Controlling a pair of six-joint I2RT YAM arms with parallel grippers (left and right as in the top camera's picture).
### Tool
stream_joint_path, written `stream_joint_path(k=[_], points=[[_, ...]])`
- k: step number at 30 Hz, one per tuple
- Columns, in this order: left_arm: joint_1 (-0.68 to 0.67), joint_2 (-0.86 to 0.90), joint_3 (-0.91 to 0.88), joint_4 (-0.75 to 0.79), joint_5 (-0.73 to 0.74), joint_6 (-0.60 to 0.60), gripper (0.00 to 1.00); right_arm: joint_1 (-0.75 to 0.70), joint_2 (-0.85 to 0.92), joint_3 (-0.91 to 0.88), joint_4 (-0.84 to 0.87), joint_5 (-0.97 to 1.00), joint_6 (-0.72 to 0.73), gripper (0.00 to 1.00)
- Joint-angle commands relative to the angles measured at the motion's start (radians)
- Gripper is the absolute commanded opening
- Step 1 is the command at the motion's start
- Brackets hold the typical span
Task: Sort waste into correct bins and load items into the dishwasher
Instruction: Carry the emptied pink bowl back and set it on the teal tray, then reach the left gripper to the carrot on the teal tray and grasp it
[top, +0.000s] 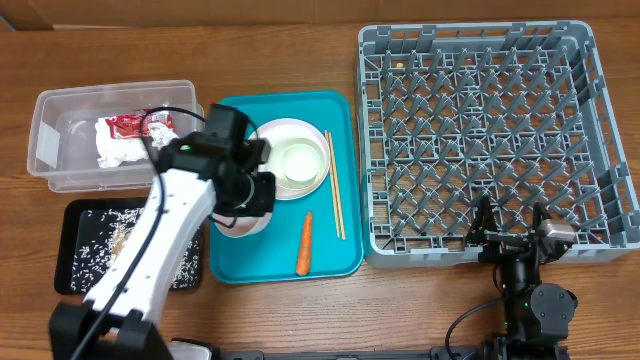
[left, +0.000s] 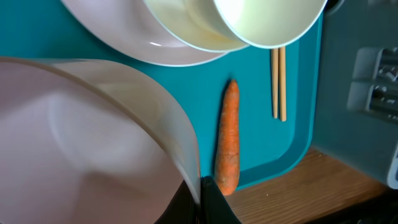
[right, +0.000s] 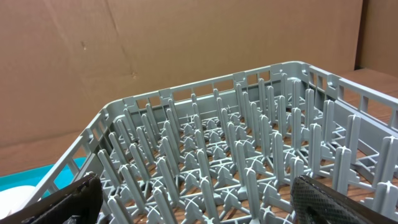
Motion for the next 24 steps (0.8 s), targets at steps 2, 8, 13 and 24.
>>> stream_joint_path(k=[2, 8, 13, 24], points=[[-0.055, 0.073, 0.02, 0.01, -0.04, -0.02, 0.04, -0.004, -0.01, -0.011, 0.006, -0.006, -0.004, 1.0], [-0.092, 0.161, 0.02, 0.006, -0.106, -0.045, 0.04, -0.004, -0.01, -0.011, 0.006, -0.006, -0.004, 1.0], [-0.107, 0.196, 0.02, 0.0, -0.111, -0.055, 0.04, -0.004, -0.01, -0.011, 0.006, -0.006, -0.004, 1.0], [-0.111, 0.202, 0.02, -0.027, -0.117, -0.063, 0.3, -0.004, -0.01, -0.011, 0.006, -0.006, -0.004, 1.0]])
